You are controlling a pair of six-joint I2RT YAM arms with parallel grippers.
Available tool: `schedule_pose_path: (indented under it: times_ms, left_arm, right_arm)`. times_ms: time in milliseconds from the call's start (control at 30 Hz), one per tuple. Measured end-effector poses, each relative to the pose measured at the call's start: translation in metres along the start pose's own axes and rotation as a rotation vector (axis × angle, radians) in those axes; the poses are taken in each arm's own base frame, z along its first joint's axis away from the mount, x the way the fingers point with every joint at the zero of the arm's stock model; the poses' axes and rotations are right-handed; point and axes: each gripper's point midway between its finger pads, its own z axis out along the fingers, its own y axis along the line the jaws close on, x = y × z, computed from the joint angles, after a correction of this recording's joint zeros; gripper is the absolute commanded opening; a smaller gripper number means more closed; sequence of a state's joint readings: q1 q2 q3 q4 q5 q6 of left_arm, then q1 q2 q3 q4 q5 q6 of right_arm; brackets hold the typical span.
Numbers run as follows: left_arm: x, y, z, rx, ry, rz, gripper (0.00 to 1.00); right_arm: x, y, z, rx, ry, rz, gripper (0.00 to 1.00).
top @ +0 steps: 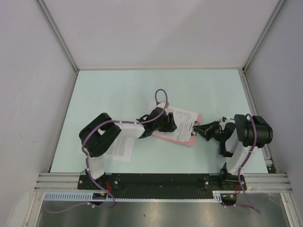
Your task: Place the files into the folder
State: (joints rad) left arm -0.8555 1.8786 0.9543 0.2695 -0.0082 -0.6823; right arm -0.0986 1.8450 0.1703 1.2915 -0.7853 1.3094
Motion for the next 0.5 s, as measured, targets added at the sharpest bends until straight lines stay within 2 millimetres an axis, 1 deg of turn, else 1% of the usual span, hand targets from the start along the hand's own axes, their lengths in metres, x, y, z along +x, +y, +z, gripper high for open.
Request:
schedule_pose_path:
  times_ms: [167, 300, 500]
  left_arm:
    - [-0.002, 0.0, 0.004, 0.002, -0.014, 0.001, 0.61]
    - [-0.003, -0.002, 0.007, 0.013, -0.025, 0.0, 0.61]
    - [-0.006, -0.006, 0.013, 0.02, -0.035, 0.002, 0.61]
  right_arm:
    - [-0.003, 0.0, 0.0, 0.003, -0.015, 0.011, 0.0]
    - [-0.009, 0.0, -0.004, 0.001, -0.031, 0.029, 0.0]
    - [-0.013, -0.002, -0.007, 0.003, -0.045, 0.048, 0.0]
